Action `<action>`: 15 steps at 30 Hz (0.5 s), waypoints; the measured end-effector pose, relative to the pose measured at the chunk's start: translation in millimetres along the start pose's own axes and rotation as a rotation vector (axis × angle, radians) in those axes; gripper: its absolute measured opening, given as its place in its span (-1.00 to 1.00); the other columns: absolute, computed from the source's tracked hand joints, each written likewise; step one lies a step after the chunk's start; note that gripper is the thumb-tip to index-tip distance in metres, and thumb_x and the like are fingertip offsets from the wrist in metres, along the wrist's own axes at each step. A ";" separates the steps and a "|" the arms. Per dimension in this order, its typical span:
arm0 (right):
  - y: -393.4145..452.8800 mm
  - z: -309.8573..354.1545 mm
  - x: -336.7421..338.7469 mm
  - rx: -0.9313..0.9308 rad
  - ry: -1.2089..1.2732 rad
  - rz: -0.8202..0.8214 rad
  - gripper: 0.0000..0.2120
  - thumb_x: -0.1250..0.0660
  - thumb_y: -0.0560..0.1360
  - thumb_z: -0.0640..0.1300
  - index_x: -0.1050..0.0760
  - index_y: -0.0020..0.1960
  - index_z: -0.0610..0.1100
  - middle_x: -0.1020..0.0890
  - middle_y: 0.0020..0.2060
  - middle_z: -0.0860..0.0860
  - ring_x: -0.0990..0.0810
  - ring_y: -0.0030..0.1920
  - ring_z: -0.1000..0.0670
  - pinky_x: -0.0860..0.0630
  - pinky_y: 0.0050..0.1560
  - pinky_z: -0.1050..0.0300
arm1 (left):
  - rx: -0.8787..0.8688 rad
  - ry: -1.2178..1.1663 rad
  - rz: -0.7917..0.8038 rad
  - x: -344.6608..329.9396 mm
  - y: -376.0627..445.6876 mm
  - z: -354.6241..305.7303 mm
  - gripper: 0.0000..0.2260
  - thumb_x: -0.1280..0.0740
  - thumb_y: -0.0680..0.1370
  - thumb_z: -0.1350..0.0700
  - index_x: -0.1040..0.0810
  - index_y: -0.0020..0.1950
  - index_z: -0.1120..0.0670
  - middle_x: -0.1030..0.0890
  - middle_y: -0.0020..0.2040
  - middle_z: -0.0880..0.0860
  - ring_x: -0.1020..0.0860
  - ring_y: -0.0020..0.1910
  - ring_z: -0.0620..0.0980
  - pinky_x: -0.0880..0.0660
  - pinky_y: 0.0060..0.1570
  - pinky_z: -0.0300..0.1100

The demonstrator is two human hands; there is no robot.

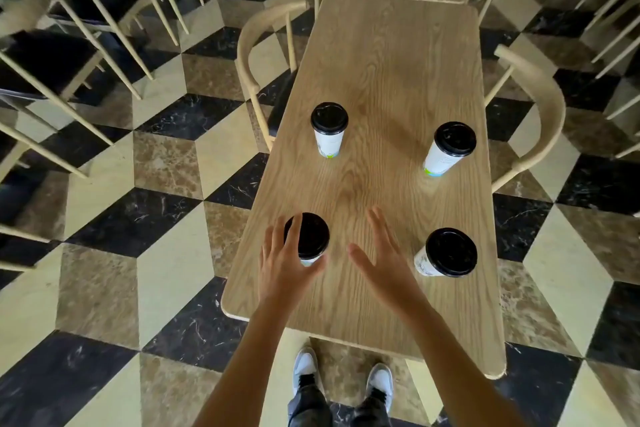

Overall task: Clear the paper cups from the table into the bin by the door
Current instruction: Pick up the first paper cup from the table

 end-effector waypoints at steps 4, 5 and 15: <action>4.4 -5.7 -6.6 -0.032 0.000 0.031 -0.28 -0.10 0.55 0.29 0.18 0.57 0.21 0.13 0.60 0.22 0.13 0.60 0.06 -0.01 0.56 -0.18 | 0.039 -0.026 0.018 -5.0 4.9 5.1 -0.21 -0.36 0.38 -0.29 -0.29 0.55 -0.03 -0.36 0.50 0.11 -0.37 0.42 0.19 -0.48 0.25 0.22; 5.8 -7.6 -8.6 -0.037 0.004 0.035 -0.28 -0.10 0.55 0.29 0.18 0.57 0.20 0.13 0.60 0.22 0.13 0.60 0.05 -0.01 0.56 -0.19 | 0.049 -0.033 0.022 -7.0 6.4 7.7 -0.22 -0.38 0.38 -0.26 -0.29 0.55 -0.03 -0.36 0.51 0.10 -0.38 0.42 0.19 -0.49 0.24 0.21; 11.5 -17.3 -21.8 -0.044 -0.018 0.035 -0.29 -0.03 0.53 0.38 0.20 0.56 0.23 0.09 0.60 0.21 0.11 0.59 0.13 -0.02 0.56 -0.12 | 0.084 -0.122 -0.057 -9.2 10.3 13.4 -0.25 -0.53 0.36 -0.08 -0.33 0.49 -0.01 -0.47 0.38 0.04 -0.49 0.28 0.12 -0.56 0.13 0.05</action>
Point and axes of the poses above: each hand's wrist, its own y-axis towards the middle knuckle, its own x-axis out of the back of the hand, z = x × y, the point moved 6 cm from there along y, towards the middle knuckle
